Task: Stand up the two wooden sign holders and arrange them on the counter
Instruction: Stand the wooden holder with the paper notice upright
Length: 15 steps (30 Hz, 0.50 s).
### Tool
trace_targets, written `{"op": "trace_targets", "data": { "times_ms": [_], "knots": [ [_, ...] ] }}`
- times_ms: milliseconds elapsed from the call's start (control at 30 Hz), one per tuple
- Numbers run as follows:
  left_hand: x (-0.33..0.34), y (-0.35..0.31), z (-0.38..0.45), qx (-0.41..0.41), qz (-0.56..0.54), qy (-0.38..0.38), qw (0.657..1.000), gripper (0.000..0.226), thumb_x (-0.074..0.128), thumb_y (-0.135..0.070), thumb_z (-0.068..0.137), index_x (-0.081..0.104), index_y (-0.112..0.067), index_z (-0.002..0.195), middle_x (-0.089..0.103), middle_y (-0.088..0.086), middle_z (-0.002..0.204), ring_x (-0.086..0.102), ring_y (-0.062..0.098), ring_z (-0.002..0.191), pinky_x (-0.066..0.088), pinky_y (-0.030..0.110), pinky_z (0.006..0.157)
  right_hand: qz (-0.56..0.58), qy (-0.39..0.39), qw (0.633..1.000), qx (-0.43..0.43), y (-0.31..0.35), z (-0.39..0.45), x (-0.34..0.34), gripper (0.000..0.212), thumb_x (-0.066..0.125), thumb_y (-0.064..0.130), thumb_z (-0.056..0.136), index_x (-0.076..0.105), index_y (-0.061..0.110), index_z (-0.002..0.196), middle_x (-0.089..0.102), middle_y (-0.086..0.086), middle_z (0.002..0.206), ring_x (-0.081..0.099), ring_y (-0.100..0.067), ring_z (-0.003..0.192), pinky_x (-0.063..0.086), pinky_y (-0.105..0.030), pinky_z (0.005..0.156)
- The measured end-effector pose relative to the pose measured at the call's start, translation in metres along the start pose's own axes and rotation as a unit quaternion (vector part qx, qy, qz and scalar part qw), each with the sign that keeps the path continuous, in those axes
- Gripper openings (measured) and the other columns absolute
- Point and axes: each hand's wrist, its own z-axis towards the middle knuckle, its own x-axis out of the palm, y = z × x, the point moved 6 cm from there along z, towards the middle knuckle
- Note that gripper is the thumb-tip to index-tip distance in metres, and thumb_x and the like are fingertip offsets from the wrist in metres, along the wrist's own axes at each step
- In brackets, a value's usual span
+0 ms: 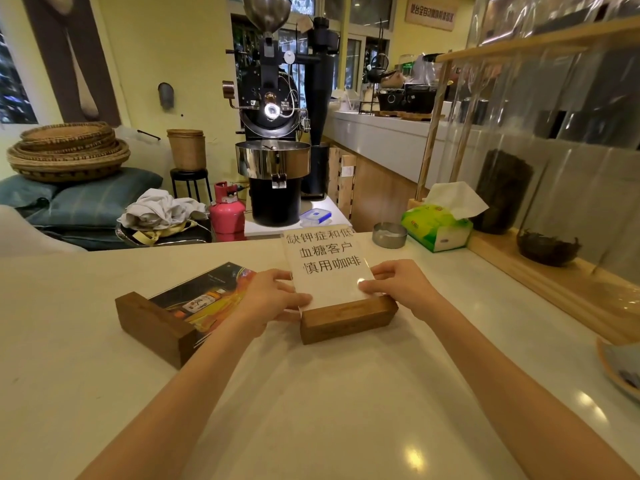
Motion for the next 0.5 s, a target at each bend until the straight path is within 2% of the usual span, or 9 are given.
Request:
{"op": "trace_targets", "data": {
  "times_ms": [100, 267, 367, 500],
  "knots": [
    [-0.005, -0.008, 0.000, 0.037, 0.025, -0.025, 0.999, 0.048, 0.072, 0.002, 0.070, 0.052, -0.007, 0.112, 0.065, 0.013, 0.094, 0.066, 0.020, 0.080, 0.059, 0.029, 0.053, 0.026, -0.016, 0.999, -0.041, 0.007, -0.002, -0.002, 0.053, 0.080, 0.028, 0.063, 0.060, 0.013, 0.110, 0.063, 0.000, 0.093, 0.058, -0.007, 0.077, 0.043, -0.014, 0.054],
    [-0.011, -0.022, 0.000, 0.126, 0.115, -0.064, 0.983, 0.042, 0.075, -0.006, 0.069, 0.051, -0.017, 0.102, 0.064, 0.001, 0.081, 0.066, 0.016, 0.075, 0.056, 0.024, 0.053, 0.082, -0.007, 0.992, -0.098, 0.019, -0.010, -0.003, 0.031, 0.079, 0.015, 0.066, 0.059, 0.017, 0.090, 0.068, -0.001, 0.087, 0.066, -0.014, 0.077, 0.052, -0.017, 0.050],
    [-0.014, -0.026, -0.001, 0.172, 0.163, -0.075, 0.969, 0.040, 0.075, -0.009, 0.070, 0.050, -0.022, 0.097, 0.064, -0.004, 0.079, 0.066, 0.014, 0.074, 0.055, 0.024, 0.057, 0.104, 0.004, 0.987, -0.120, 0.024, -0.014, -0.004, 0.030, 0.079, 0.011, 0.064, 0.058, 0.019, 0.084, 0.069, 0.001, 0.085, 0.068, -0.016, 0.078, 0.056, -0.021, 0.053],
    [-0.017, -0.028, -0.003, 0.204, 0.194, -0.083, 0.956, 0.037, 0.074, -0.011, 0.072, 0.047, -0.025, 0.093, 0.062, -0.008, 0.078, 0.064, 0.008, 0.071, 0.050, 0.017, 0.057, 0.112, 0.024, 0.984, -0.138, 0.026, -0.016, -0.002, 0.034, 0.080, 0.007, 0.061, 0.061, 0.015, 0.087, 0.070, 0.001, 0.088, 0.069, -0.015, 0.080, 0.058, -0.024, 0.057]
  ]
}}
